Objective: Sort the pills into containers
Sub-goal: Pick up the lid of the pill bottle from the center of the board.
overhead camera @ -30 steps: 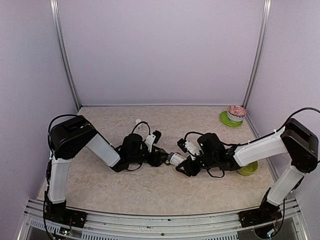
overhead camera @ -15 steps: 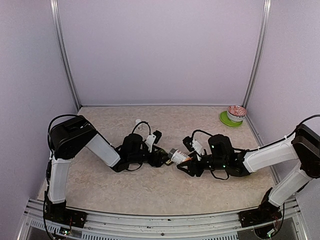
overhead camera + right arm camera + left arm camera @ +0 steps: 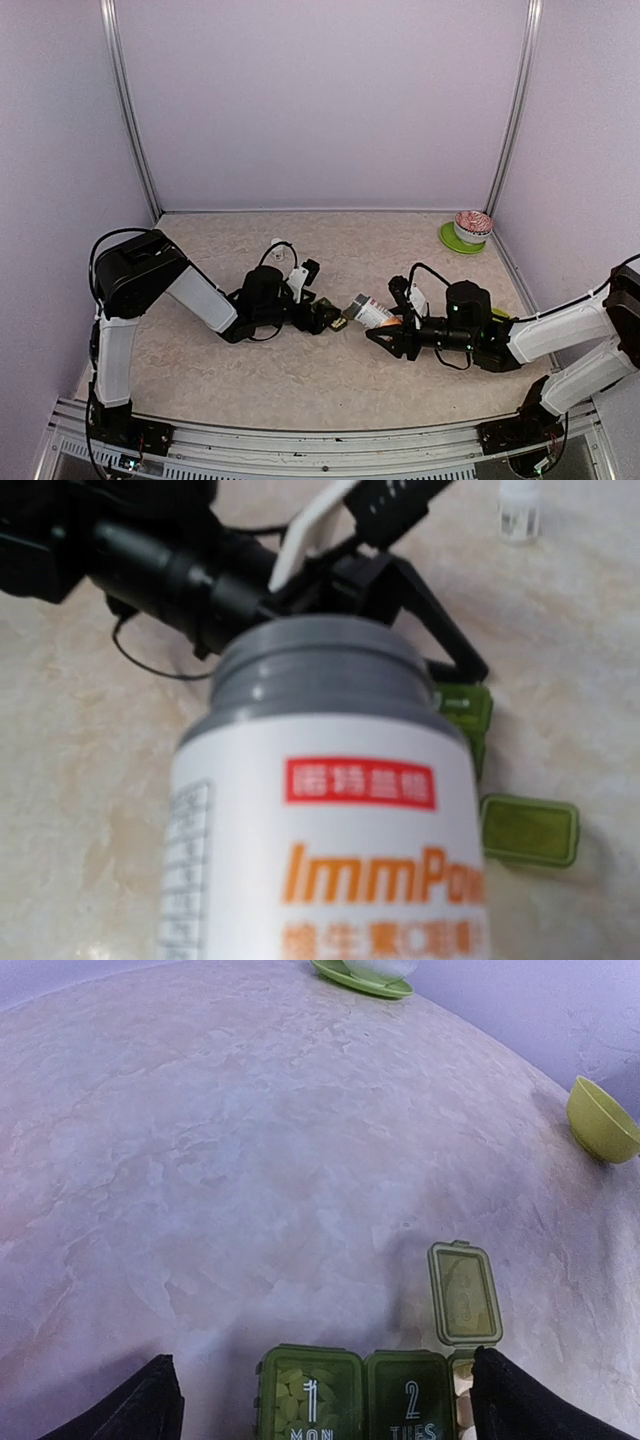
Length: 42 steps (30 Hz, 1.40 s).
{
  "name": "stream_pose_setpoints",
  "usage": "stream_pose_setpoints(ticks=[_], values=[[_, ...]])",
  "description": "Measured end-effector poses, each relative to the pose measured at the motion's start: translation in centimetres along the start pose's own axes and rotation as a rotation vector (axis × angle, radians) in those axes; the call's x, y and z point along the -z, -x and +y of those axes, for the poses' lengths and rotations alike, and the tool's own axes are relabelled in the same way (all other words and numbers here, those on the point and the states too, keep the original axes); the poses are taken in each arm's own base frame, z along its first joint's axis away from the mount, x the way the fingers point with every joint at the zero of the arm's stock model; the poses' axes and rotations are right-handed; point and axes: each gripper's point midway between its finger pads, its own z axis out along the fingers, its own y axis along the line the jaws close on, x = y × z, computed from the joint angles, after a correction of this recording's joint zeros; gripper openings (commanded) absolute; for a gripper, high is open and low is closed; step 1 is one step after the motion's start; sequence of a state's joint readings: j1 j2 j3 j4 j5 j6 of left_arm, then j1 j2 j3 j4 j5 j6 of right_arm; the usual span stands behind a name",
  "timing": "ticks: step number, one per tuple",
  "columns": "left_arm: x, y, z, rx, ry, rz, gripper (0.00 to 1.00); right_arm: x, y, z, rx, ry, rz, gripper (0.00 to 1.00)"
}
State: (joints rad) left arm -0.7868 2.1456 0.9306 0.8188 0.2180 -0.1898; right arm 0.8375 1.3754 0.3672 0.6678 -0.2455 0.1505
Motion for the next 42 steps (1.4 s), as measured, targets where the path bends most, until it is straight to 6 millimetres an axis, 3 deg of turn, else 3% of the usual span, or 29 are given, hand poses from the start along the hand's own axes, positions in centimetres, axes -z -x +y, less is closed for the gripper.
stream_pose_setpoints(ticks=[6,15,29,36,42], values=[[0.4,0.6,-0.1,0.001,0.020,0.003,0.99,1.6,1.8,0.5,0.037,0.003,-0.102,0.00],[1.5,3.5,-1.5,-0.027,0.052,-0.043,0.99,2.5,3.6,0.8,0.071,0.007,-0.179,0.00],[3.4,4.7,0.6,-0.006,0.235,0.061,0.99,5.2,7.2,2.4,0.178,0.039,-0.328,0.00],[6.2,6.3,1.1,0.047,0.281,0.087,0.99,7.4,8.8,3.3,0.268,0.041,-0.428,0.00],[9.1,7.8,3.3,0.146,0.344,0.087,0.99,8.6,9.5,3.7,0.319,0.040,-0.490,0.00]])
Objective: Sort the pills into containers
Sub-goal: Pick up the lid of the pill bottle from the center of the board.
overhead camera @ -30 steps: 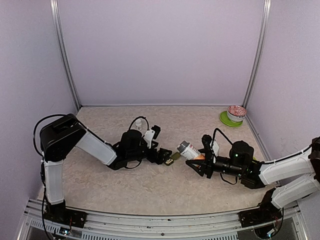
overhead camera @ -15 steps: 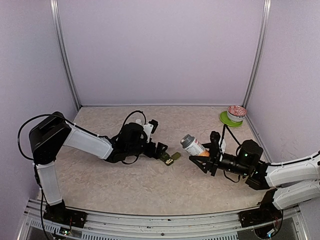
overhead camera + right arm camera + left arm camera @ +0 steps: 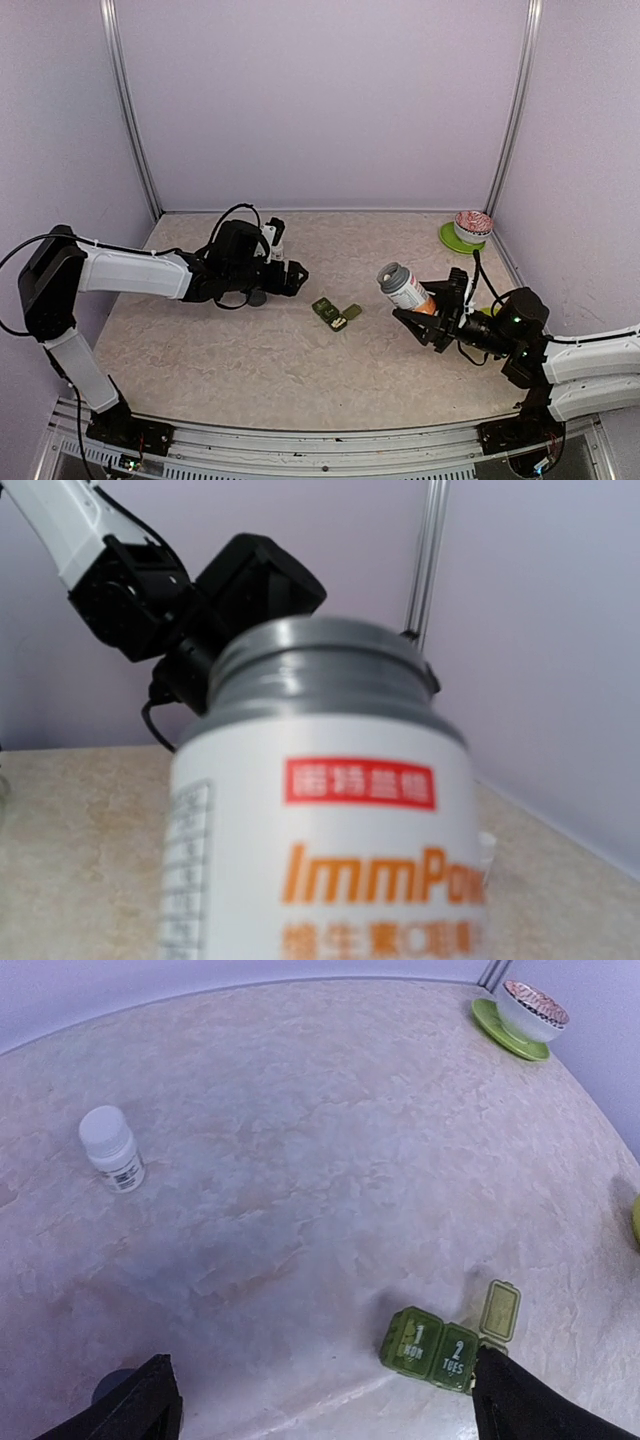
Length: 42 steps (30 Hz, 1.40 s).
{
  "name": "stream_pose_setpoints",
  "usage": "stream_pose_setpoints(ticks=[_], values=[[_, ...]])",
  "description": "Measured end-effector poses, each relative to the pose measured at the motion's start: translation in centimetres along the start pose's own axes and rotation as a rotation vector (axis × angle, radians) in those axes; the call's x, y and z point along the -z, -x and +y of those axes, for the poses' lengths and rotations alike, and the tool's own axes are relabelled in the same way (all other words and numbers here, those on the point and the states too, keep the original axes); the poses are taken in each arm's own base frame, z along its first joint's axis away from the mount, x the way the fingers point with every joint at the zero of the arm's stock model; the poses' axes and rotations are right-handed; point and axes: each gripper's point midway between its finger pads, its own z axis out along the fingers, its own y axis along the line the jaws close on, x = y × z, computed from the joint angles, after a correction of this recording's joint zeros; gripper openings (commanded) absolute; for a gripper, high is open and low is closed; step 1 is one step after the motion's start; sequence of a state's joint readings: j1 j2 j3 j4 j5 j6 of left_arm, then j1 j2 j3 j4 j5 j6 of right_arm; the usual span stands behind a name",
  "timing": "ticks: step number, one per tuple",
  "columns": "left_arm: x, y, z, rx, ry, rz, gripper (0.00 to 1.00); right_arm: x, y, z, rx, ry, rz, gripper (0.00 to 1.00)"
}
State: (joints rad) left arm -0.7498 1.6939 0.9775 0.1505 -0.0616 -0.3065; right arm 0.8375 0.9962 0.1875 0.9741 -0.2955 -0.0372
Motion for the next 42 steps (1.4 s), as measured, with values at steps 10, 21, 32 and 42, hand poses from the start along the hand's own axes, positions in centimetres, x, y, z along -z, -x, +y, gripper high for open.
stream_pose_setpoints(ticks=[10,21,32,42], values=[[1.2,-3.5,5.8,0.079,0.164,0.134,0.94,0.2,0.9,-0.2,0.016,-0.015,-0.026,0.00],[0.3,-6.7,9.9,0.107,0.274,0.221,0.87,0.3,0.8,-0.3,0.017,-0.017,-0.018,0.00],[-1.2,-8.2,10.9,0.085,0.312,0.269,0.78,0.3,0.2,-0.3,0.010,-0.018,0.005,0.00],[-1.9,-8.8,11.8,0.049,0.356,0.288,0.73,0.3,0.1,-0.3,0.009,-0.022,0.010,0.00]])
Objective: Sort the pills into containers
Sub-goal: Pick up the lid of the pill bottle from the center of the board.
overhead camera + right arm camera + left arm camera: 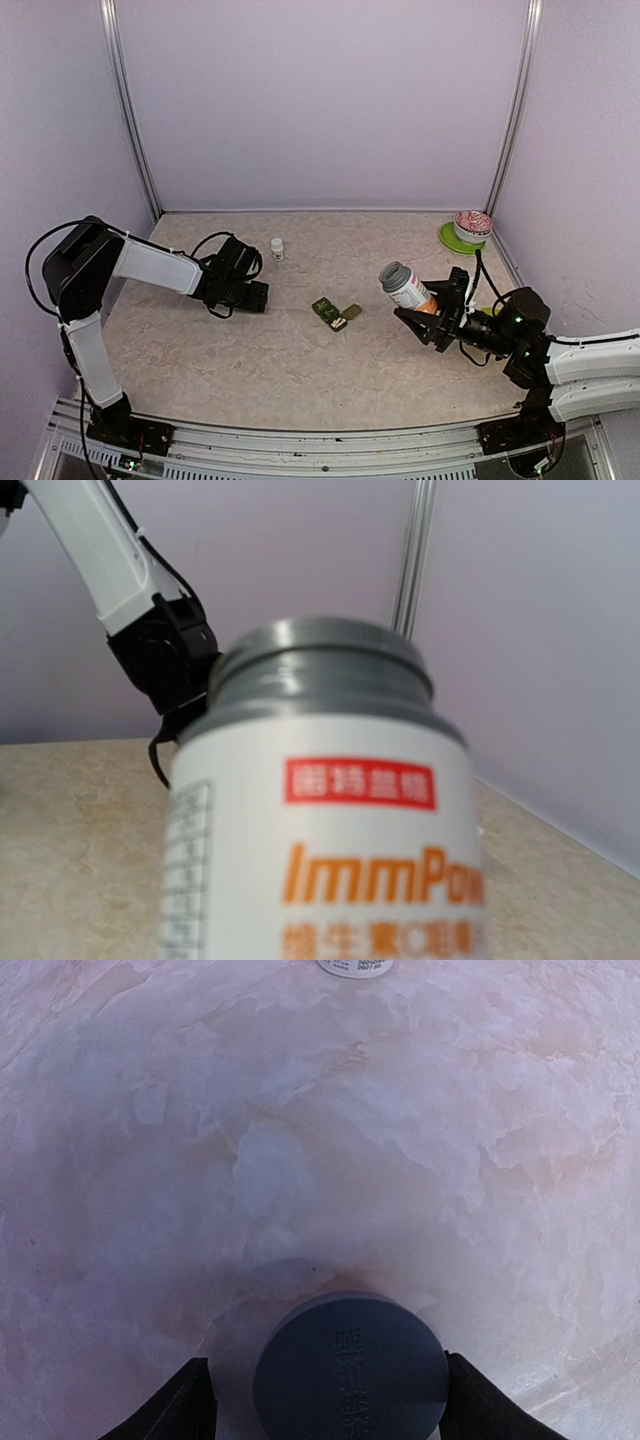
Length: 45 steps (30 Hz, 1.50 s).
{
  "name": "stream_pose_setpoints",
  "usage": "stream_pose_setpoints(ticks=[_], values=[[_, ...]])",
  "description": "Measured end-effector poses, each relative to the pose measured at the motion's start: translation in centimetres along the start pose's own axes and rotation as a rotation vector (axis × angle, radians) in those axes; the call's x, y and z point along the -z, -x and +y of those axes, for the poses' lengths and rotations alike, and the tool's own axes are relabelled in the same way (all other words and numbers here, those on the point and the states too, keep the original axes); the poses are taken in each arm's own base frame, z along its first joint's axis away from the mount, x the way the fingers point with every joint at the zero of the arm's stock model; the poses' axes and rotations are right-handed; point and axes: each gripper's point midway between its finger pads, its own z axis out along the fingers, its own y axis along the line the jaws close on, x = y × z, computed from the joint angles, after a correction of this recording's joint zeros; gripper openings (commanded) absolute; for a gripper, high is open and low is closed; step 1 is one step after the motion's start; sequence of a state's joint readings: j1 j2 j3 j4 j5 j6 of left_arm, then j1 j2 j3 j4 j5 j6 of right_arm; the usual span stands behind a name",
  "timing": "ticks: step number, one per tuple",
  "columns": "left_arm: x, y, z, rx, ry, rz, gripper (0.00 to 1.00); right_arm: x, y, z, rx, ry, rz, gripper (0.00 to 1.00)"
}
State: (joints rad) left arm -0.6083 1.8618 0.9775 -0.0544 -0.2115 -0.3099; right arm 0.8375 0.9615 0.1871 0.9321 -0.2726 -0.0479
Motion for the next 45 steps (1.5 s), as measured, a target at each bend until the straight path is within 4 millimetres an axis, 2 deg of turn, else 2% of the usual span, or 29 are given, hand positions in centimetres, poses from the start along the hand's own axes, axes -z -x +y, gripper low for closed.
stream_pose_setpoints(ticks=[4,13,19,21,23,26,38,45], values=[[-0.4,0.3,0.0,-0.007,0.012,-0.004,0.69,0.0,-0.2,0.0,-0.001,-0.002,0.005,0.00],[-0.7,0.5,-0.6,-0.032,0.014,-0.010,0.50,-0.1,-0.3,-0.2,-0.002,-0.009,0.010,0.00],[-0.6,0.6,-0.7,-0.035,0.012,-0.011,0.47,-0.1,-0.5,-0.3,-0.003,-0.015,0.015,0.00],[-0.6,0.6,-0.7,-0.035,0.011,-0.011,0.49,-0.1,-0.6,-0.3,-0.004,-0.017,0.021,0.00],[-0.6,0.5,-0.8,-0.037,0.010,-0.011,0.58,-0.2,-0.8,-0.3,-0.006,-0.016,0.026,0.00],[-0.6,0.5,-0.9,-0.040,0.009,-0.009,0.63,-0.2,-1.0,-0.3,-0.007,-0.015,0.032,0.00],[-0.3,0.1,-0.8,-0.045,0.017,-0.004,0.63,-0.2,-1.1,-0.3,-0.008,-0.015,0.034,0.00],[0.0,-0.3,-0.6,-0.039,0.019,-0.001,0.56,-0.2,-1.1,-0.3,-0.009,-0.015,0.034,0.00]])
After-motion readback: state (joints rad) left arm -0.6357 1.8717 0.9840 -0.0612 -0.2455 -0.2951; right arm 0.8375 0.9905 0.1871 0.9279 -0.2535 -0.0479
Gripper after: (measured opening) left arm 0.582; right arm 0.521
